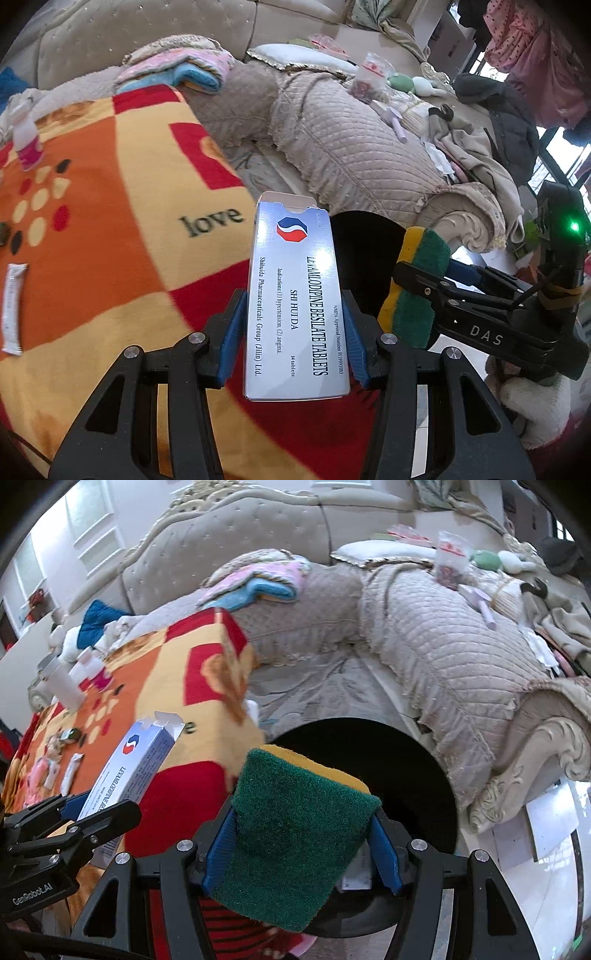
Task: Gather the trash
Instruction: 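Carry the tablets box and sponge over the black bin and open both tools, then move both open tools back over the blanket, then grasp the pink candy wrapper with the left tool while the right tool grasps the white tube packet, then carry the pink wrapper and white packet over the black bin and open both tools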
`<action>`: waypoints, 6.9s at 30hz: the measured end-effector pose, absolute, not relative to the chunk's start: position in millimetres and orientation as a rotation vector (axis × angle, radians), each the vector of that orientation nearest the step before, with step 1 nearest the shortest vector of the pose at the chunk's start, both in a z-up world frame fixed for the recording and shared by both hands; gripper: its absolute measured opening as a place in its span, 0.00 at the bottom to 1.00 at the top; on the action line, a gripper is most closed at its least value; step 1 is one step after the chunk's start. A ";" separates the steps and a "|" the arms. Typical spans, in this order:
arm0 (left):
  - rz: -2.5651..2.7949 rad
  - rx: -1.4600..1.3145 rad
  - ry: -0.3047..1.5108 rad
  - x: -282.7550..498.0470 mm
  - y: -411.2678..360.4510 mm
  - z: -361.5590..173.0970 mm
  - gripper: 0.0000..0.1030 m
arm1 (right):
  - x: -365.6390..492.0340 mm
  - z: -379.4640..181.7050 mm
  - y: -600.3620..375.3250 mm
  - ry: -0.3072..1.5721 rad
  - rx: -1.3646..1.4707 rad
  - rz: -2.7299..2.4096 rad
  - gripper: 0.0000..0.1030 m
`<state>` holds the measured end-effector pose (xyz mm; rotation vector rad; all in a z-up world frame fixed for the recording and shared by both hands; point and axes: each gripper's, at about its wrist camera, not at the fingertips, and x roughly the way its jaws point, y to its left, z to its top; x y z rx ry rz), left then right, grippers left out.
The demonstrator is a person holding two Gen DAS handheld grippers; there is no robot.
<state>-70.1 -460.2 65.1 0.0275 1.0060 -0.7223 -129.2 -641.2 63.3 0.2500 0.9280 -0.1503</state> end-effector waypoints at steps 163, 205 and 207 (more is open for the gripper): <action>-0.520 -0.160 0.999 -76.2 -234.2 72.1 0.14 | -107.1 69.7 -464.7 0.891 0.085 0.187 0.19; -0.820 -0.027 1.027 -68.7 -459.9 69.0 0.14 | -155.5 37.3 -658.4 0.930 0.263 -0.141 0.19; -0.830 -0.017 1.031 -68.7 -471.3 65.8 0.14 | -156.0 32.1 -664.8 0.937 0.277 -0.150 0.19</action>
